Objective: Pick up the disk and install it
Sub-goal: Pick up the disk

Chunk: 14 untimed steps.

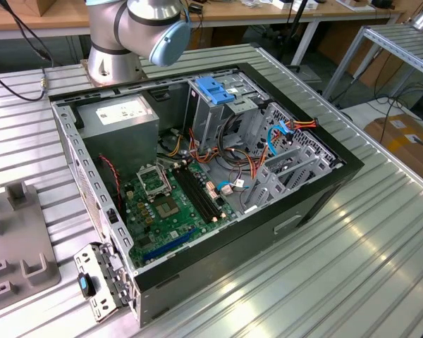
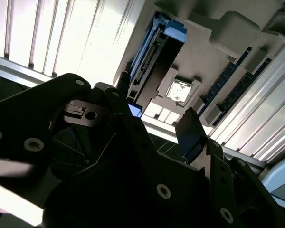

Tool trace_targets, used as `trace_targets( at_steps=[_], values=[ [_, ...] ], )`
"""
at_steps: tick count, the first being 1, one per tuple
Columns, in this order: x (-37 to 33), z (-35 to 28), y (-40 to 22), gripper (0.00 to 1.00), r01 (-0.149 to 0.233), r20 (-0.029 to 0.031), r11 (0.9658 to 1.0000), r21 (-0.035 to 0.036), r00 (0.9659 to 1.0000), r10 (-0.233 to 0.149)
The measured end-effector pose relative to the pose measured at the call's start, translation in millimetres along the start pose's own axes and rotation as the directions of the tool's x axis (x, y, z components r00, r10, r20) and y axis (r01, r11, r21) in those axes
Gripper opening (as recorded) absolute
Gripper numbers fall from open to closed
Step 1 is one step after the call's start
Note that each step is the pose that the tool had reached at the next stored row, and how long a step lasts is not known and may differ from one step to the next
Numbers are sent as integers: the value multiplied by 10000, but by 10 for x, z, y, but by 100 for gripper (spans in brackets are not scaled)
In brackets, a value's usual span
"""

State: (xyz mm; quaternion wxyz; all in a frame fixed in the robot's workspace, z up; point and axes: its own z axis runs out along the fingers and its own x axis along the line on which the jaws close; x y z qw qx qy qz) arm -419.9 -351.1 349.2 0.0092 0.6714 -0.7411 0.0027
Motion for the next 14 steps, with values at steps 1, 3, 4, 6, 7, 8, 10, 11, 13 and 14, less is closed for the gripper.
trace_targets(
  at_steps=[1,3,4,6,7,8,10,11,13,14],
  values=[
    [0,0,0,66,0,1,10000,0,10000,0],
    [0,1,0,66,0,0,10000,0,10000,0],
    [0,1,0,66,0,0,10000,0,10000,0],
    [0,1,0,66,0,0,10000,0,10000,0],
    [0,3,0,66,0,0,10000,0,10000,0],
    [0,4,0,66,0,1,10000,1,10000,0],
    [0,4,0,66,0,1,10000,0,10000,0],
    [0,4,0,66,0,0,10000,0,10000,0],
    [-1,12,-1,66,0,3,10000,4,10000,0],
    [-1,16,0,66,0,1,10000,1,10000,0]
  ],
)
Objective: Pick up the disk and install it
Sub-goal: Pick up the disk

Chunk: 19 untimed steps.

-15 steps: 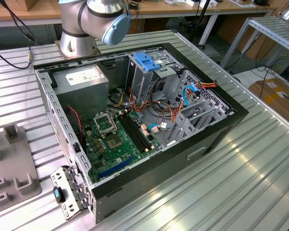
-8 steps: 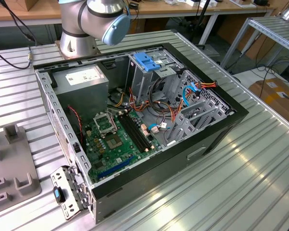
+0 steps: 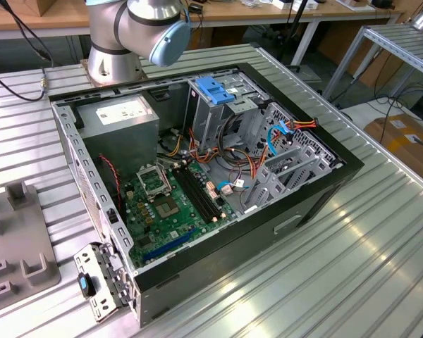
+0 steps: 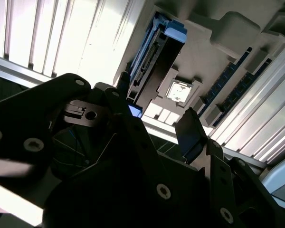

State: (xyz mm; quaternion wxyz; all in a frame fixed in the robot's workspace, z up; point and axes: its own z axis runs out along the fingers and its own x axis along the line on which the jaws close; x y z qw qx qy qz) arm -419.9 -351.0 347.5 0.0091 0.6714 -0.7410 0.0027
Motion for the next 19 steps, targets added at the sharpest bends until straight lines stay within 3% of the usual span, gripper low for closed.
trace_targets(
  at_steps=[6,12,14,17,19],
  values=[
    [-1,48,0,66,0,0,10000,0,10000,0],
    [-2,149,2,66,0,0,10000,3,10000,0],
    [-2,149,3,66,0,-2,10000,0,10000,0],
    [-13,172,16,66,21,70,10000,15,10000,-21],
    [-16,185,33,66,44,82,10000,29,10000,-44]
  ],
)
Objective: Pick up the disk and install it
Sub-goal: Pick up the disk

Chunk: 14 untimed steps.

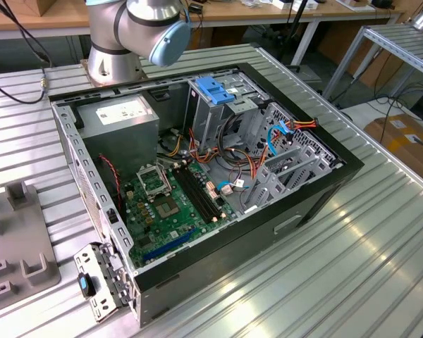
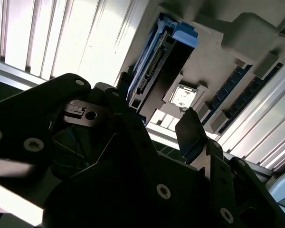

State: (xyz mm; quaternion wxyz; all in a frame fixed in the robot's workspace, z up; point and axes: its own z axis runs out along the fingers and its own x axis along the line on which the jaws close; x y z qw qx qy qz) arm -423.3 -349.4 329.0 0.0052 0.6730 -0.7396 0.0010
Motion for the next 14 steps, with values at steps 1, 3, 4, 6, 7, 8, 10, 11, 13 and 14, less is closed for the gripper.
trace_targets(
  at_steps=[1,3,4,6,7,8,10,11,13,14],
  values=[
    [-2,9,10,66,14,4,10000,8,10000,-14],
    [-6,32,27,66,59,8,10000,31,10000,-59],
    [-10,41,30,66,93,9,9999,42,10000,-93],
    [-27,60,32,66,235,12,9997,72,9997,-235],
    [-32,66,33,66,283,12,9996,79,9996,-283],
    [-36,74,33,66,340,12,9994,90,9994,-340],
    [-42,113,37,66,461,13,9989,114,9989,-461],
    [-44,131,38,66,490,13,9987,118,9988,-490],
    [-46,162,39,66,534,13,9985,124,9986,-535],
    [-47,177,39,66,547,14,9984,125,9985,-547]
  ],
)
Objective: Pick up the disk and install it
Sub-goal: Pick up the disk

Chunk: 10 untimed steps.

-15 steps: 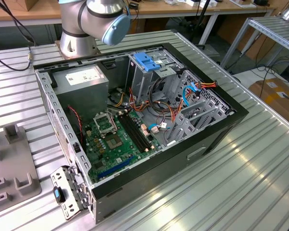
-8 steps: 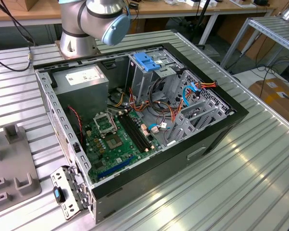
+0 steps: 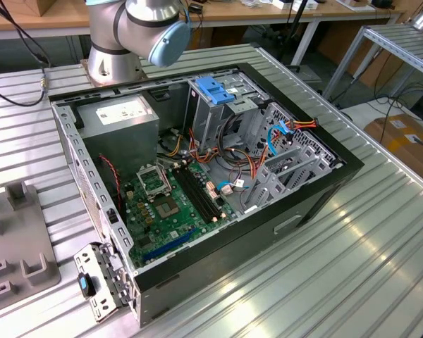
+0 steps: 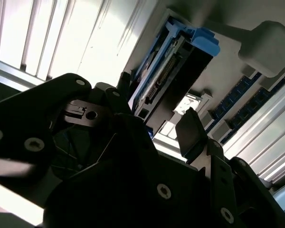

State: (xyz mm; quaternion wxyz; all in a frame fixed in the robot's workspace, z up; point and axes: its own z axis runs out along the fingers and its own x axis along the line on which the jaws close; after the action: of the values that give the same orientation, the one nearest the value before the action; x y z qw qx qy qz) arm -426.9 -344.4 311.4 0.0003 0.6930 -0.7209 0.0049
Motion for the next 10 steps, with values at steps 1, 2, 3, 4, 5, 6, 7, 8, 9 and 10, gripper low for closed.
trace_targets(
  at_steps=[1,2,3,4,5,6,7,8,9,10],
  values=[
    [0,12,0,66,7,0,10000,1,10000,-7],
    [-1,25,0,66,12,0,10000,1,10000,-12],
    [-1,28,0,66,12,-1,10000,0,10000,-12],
    [-1,32,0,66,13,-1,10000,-1,10000,-13],
    [-1,35,0,66,13,-1,10000,-1,10000,-13],
    [-1,35,1,66,13,-1,10000,-1,10000,-13],
    [-1,36,1,66,13,-1,10000,1,10000,-13],
    [-1,38,0,66,13,0,10000,1,10000,-13],
    [-1,39,0,66,13,0,10000,1,10000,-13],
    [-1,39,0,66,13,0,10000,0,10000,-13]
  ],
)
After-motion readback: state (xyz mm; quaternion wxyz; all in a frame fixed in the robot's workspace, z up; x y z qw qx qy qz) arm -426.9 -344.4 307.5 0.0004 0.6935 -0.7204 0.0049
